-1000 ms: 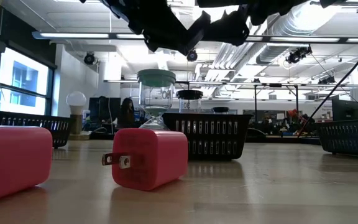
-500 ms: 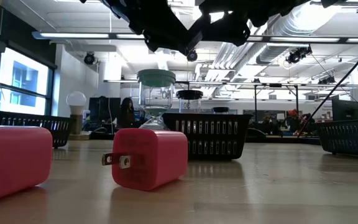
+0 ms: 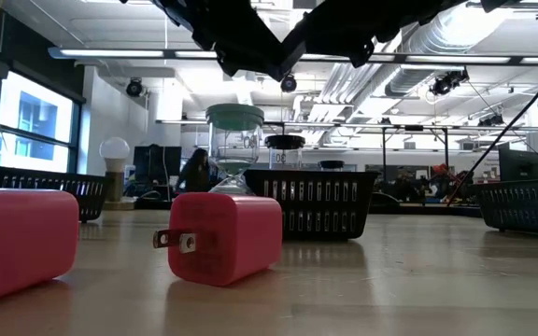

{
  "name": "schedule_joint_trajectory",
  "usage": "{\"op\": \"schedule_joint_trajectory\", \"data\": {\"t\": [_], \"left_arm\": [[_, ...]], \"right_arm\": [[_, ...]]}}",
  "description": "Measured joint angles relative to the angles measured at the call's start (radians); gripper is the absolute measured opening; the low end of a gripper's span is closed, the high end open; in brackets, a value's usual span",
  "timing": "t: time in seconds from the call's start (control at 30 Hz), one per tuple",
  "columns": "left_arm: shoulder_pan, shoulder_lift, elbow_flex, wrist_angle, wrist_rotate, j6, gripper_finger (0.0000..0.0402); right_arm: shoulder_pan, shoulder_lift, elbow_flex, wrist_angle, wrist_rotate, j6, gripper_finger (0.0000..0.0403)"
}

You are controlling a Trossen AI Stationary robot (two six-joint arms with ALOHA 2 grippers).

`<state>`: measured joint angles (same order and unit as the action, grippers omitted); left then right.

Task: Pick & Place Office items
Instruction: Put the top blue digital clock into the right black bin

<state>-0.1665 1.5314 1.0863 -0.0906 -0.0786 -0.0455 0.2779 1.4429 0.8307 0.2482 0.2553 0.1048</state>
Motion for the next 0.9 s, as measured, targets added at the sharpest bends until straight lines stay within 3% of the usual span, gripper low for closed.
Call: {"op": "schedule_joint_trajectory", "data": {"t": [0.23,0.43,0.57,0.73,0.9], "left_arm": [[0.000,0.000,0.000,0.000,-0.002,0.007,0.0147],[-0.006,0.000,-0.001,0.001,-0.003,0.049,0.0242],[-0.008,0.000,-0.001,0.002,-0.003,0.051,0.0278],[-0.007,0.000,-0.001,0.001,-0.003,0.052,0.0287],[-0.006,0.000,-0.001,0.001,-0.004,0.053,0.0288]], "right_arm": [[0.000,0.000,0.000,-0.005,0.003,0.001,0.0142],[0.007,0.000,0.000,-0.021,0.002,0.001,0.0142],[0.025,-0.002,0.000,-0.049,0.018,0.004,0.0142],[0.085,-0.025,0.000,-0.131,0.123,0.052,0.0142],[0.188,-0.080,0.000,-0.240,0.311,0.180,0.0142]]}}
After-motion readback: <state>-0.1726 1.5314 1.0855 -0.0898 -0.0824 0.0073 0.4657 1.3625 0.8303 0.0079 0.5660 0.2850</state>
